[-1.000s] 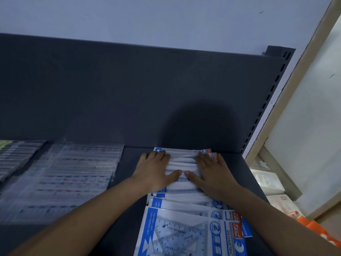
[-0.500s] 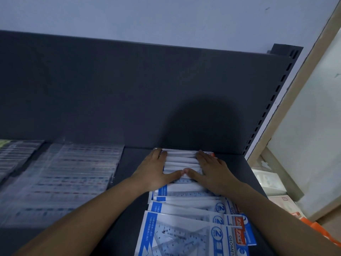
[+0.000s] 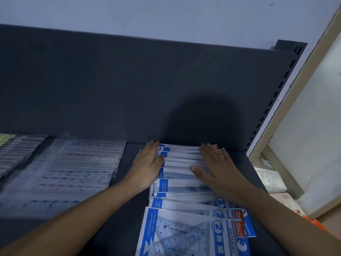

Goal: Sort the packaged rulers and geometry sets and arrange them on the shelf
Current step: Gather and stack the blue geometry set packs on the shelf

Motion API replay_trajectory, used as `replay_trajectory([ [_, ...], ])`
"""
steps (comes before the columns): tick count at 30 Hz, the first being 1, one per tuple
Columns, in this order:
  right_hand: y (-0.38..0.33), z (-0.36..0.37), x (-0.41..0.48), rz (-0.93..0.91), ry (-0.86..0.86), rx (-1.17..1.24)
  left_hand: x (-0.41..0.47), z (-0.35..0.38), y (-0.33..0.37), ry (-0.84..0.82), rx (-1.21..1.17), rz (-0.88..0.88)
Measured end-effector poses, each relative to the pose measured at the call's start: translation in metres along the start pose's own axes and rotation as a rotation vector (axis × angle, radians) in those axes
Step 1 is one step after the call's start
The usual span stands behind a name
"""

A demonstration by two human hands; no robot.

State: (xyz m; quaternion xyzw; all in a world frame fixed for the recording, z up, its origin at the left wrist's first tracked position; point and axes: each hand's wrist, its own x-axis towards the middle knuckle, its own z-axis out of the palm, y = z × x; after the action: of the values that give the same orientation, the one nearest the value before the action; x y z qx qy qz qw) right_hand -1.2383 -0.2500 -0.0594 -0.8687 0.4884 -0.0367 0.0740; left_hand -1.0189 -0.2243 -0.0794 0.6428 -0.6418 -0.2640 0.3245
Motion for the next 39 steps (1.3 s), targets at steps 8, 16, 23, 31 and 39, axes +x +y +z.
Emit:
replay_trajectory([
  [8, -0.015, 0.022, -0.029, -0.060, -0.029, 0.242, -0.031, 0.010, 0.022, 0.093, -0.595, -0.165],
  [16, -0.015, 0.043, -0.048, 0.143, 0.057, 0.286, -0.050, 0.023, 0.013, 0.092, -0.710, -0.189],
  [23, -0.015, 0.033, -0.052, 0.179, 0.041, 0.581, -0.054, 0.024, 0.020, 0.094, -0.855, -0.233],
  [31, 0.001, 0.022, -0.023, 0.142, -0.062, 0.182, -0.037, 0.014, 0.015, -0.096, -0.247, -0.059],
  [39, 0.009, 0.026, -0.019, 0.082, 0.049, 0.463, -0.035, 0.020, 0.012, -0.162, -0.150, -0.058],
])
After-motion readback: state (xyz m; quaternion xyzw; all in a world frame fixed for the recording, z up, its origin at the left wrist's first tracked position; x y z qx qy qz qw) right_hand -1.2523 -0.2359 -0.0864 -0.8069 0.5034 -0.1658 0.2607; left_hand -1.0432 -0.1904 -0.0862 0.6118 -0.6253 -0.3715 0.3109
